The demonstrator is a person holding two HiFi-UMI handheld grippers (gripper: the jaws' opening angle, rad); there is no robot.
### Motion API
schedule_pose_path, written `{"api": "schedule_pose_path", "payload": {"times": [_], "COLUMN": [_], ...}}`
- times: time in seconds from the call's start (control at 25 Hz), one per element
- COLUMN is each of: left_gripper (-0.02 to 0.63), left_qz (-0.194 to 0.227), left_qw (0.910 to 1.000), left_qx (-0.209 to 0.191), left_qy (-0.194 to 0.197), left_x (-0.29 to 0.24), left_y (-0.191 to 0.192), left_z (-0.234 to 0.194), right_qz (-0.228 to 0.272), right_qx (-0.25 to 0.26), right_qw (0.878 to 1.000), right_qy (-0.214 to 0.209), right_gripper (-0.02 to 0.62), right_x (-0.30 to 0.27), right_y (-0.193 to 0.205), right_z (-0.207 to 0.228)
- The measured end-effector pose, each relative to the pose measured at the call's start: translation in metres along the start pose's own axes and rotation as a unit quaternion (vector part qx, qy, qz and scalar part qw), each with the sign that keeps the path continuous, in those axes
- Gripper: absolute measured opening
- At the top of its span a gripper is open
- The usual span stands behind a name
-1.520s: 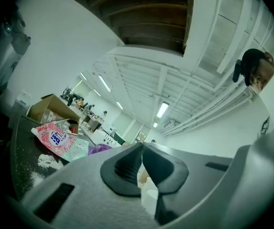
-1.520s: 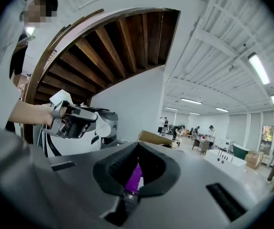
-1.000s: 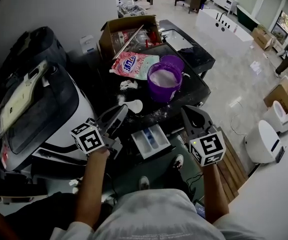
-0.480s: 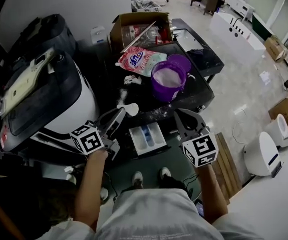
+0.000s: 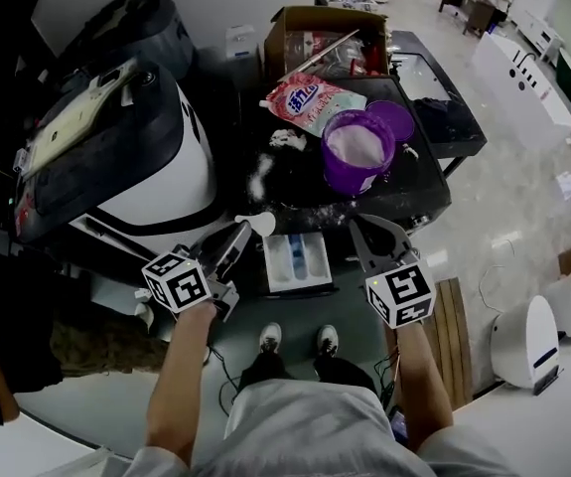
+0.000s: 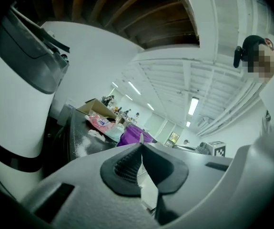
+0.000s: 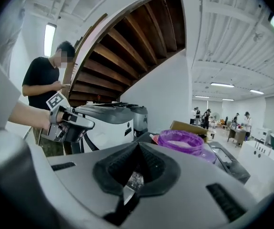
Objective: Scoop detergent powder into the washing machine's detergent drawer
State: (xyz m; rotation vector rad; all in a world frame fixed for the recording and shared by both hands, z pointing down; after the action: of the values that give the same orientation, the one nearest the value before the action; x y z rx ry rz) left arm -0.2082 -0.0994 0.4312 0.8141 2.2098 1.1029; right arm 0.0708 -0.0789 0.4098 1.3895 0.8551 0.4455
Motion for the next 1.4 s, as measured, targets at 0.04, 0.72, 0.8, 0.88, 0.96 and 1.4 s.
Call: {"api": "schedule_pose_path", "payload": {"times": [0.04,0.72,0.8,0.88,0.96,1.4], "left_gripper": [0.014,0.014,0.014,0.014,0.014,0.014], "left_qz": [-0.001,-0.076,-0.089,-0.099,-0.109,-0.194], "left_qw": [1.0,0.9891,0.9863,0.9828,0.9777,0.913], "left_qx": [-0.006,-0.095,-0.107,-0.123,-0.147,-0.342], "left_qy": [-0.007,-0.082,-0.09,-0.096,-0.104,-0.109], "left_x": [0.001,-0.027,-0.029,-0.032,-0.035,-0.051], "left_y": [0.003,0.077,0.083,0.089,0.096,0.127], "left_z": [0.0,-0.019,-0.023,-0.025,-0.026,-0.014], "right_qz": [-0.001,-0.044,-0.048,-0.054,-0.061,-0.07], "right_qx": [-0.002,-0.019,-0.022,-0.023,-0.023,-0.046], "right_qw": [1.0,0.995,0.995,0.994,0.993,0.99], "right_qy": [-0.009,-0.086,-0.089,-0.095,-0.101,-0.112], "right_gripper": [0.005,0.005,0.005,0.005,0.005,0.005], "right_x": [-0.003,-0.034,-0.038,-0.043,-0.047,-0.05], "right_y": [0.004,0.074,0.08,0.086,0.092,0.112], "right_z": [0.0,0.007,0.009,0.01,0.01,0.003]}}
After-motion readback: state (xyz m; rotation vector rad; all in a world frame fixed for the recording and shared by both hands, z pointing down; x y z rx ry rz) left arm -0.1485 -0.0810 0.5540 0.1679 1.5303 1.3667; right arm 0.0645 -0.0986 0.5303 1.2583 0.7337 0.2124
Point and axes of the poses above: the fingertips, and each gripper's own axes: x backward along the fingers, z to its right, y out of its underside, the point moved 7 cm from there along x, backward along the fingers, and after that the axes turned 8 degrees about -y, right-handed, at the moved point
